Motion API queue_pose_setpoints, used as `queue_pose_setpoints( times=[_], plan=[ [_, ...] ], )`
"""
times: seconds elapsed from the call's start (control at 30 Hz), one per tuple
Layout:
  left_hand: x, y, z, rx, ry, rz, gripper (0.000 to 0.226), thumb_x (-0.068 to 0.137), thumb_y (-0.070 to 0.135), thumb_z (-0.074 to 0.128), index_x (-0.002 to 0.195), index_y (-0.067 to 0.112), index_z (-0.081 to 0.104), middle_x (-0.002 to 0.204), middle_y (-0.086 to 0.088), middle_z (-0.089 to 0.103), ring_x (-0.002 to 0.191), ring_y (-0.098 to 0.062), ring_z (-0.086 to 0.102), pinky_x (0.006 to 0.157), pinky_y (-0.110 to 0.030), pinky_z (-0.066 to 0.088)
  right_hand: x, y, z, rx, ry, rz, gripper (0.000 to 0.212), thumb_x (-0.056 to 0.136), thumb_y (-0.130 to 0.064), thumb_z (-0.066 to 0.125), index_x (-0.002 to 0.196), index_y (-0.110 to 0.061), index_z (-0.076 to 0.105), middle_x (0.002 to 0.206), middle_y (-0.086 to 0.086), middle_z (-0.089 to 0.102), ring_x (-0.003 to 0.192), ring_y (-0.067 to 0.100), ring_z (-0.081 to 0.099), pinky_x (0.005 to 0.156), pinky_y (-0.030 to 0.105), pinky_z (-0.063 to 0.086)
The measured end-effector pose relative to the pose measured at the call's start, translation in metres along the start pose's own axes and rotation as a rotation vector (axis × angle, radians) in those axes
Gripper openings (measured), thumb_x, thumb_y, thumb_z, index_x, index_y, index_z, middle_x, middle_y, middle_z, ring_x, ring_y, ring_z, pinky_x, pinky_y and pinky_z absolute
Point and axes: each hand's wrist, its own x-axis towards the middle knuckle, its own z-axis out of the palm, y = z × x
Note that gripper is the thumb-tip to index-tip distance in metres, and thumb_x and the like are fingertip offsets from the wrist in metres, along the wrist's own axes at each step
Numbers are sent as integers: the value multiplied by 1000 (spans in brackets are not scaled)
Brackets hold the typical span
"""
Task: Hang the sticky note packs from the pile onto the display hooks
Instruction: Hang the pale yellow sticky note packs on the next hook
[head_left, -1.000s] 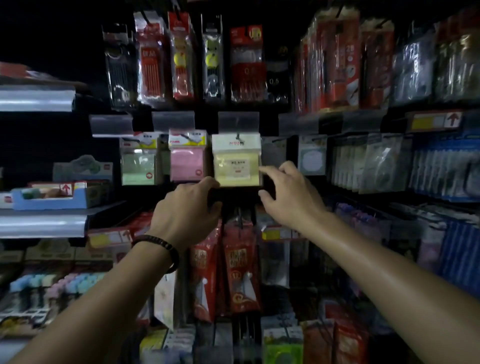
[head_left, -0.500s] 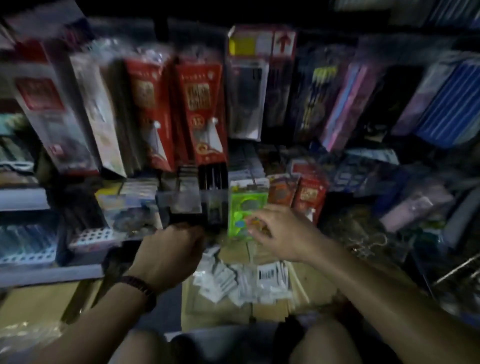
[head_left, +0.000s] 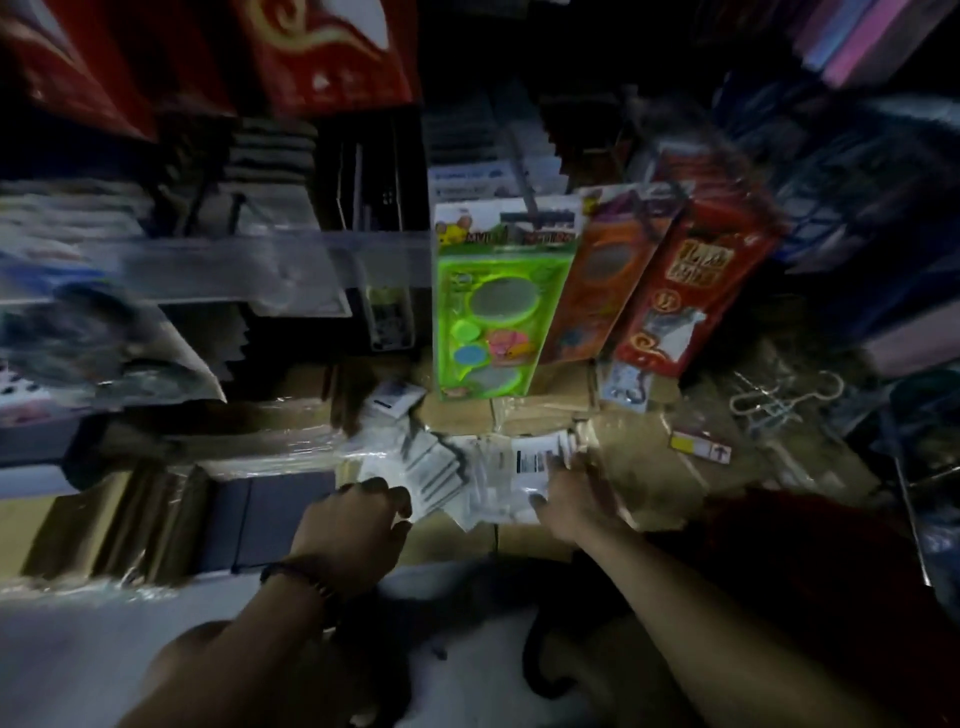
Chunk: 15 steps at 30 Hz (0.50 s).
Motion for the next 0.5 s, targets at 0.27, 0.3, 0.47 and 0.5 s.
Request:
queue_pose_setpoints(
  times=[0.27, 0.3, 0.47, 0.5],
  plan=[
    [30, -7, 41, -289, -69, -71, 20, 99, 52, 52, 112, 46, 66, 106, 22, 71, 92, -9, 71, 81, -36, 62, 59, -3, 37, -54, 174, 213, 94, 96, -69, 55, 158, 0, 40, 158, 23, 35, 147, 39, 32, 115, 49, 38],
    [33, -6, 42, -316, -54, -68, 17, 100, 50, 55, 110, 45, 67, 104, 23, 72, 89, -6, 71, 80, -33, 61, 62, -4, 43, -63, 198, 231, 94, 94, -71, 55, 154, 1, 45, 155, 23, 37, 144, 39, 34, 112, 49, 39],
    [38, -3, 50, -323, -47, -43, 13, 102, 46, 56, 108, 44, 67, 103, 21, 72, 89, -4, 69, 79, -33, 61, 72, -13, 50, -75, 196, 326, 101, 85, -77, 64, 149, -1, 50, 148, 21, 40, 135, 37, 37, 106, 48, 40],
    [39, -4, 53, -323, -56, -46, 14, 102, 46, 56, 109, 44, 68, 105, 21, 72, 90, -5, 69, 80, -34, 61, 75, -14, 52, -55, 192, 346, 104, 82, -77, 68, 151, -1, 49, 150, 21, 39, 136, 37, 37, 107, 48, 40]
  ],
)
